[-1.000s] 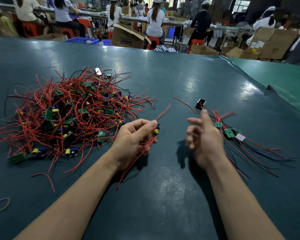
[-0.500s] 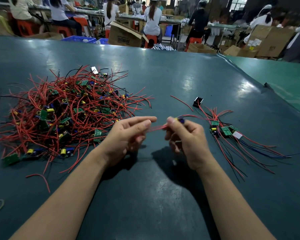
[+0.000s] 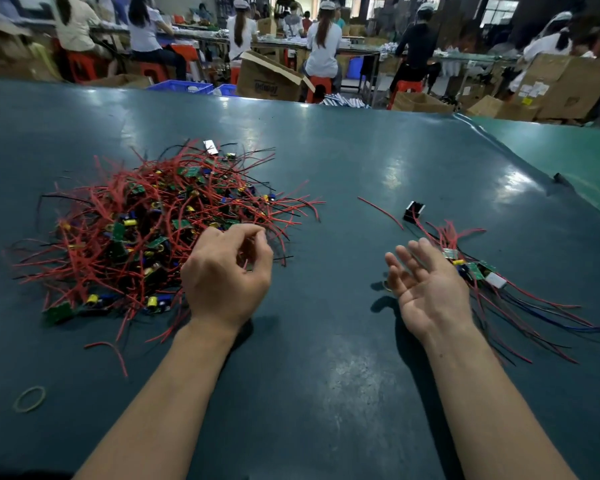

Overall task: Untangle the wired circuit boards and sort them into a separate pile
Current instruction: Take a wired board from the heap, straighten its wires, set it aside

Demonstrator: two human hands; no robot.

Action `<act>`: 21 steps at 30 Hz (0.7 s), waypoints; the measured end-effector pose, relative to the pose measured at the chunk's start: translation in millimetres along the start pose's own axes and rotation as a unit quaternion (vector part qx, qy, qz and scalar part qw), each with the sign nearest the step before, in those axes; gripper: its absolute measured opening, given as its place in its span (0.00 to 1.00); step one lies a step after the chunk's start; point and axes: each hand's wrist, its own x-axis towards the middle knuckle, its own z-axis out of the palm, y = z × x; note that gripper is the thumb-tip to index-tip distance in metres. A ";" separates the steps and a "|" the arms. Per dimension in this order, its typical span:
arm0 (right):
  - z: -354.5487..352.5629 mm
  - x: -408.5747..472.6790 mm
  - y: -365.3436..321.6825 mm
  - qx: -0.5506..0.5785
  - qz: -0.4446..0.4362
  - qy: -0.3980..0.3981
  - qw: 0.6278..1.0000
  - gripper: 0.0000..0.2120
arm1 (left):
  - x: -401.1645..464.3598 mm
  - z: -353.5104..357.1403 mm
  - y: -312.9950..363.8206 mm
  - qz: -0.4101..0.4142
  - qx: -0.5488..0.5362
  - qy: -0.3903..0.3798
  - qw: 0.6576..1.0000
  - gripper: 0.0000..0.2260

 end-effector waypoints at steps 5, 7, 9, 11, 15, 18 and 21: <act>2.0 -4.9 4.5 -0.081 -0.010 -0.058 0.995 0.07 | 15.3 -7.4 -35.9 -0.149 0.194 -0.096 0.965 0.11; 2.9 -6.4 3.7 -0.070 -0.003 -0.068 0.995 0.08 | 16.0 -7.6 -44.7 -0.157 0.224 -0.157 0.949 0.13; 2.5 -7.5 2.9 -0.066 -0.004 -0.074 0.995 0.08 | 16.8 -5.8 -45.8 -0.149 0.227 -0.165 0.948 0.14; 1.7 -8.1 2.7 -0.064 -0.006 -0.081 0.995 0.09 | 18.1 -3.9 -44.6 -0.146 0.205 -0.134 0.958 0.13; 2.4 -9.6 2.4 -0.066 -0.005 -0.086 0.994 0.09 | 23.3 -2.2 -45.6 -0.157 0.197 -0.024 0.968 0.14; 2.2 -9.5 2.1 -0.065 -0.004 -0.088 0.994 0.09 | 24.4 1.2 -47.8 -0.193 0.221 -0.042 0.955 0.19; 2.4 -9.0 2.0 -0.068 -0.004 -0.090 0.994 0.09 | 23.8 -0.7 -50.4 -0.197 0.219 -0.020 0.956 0.17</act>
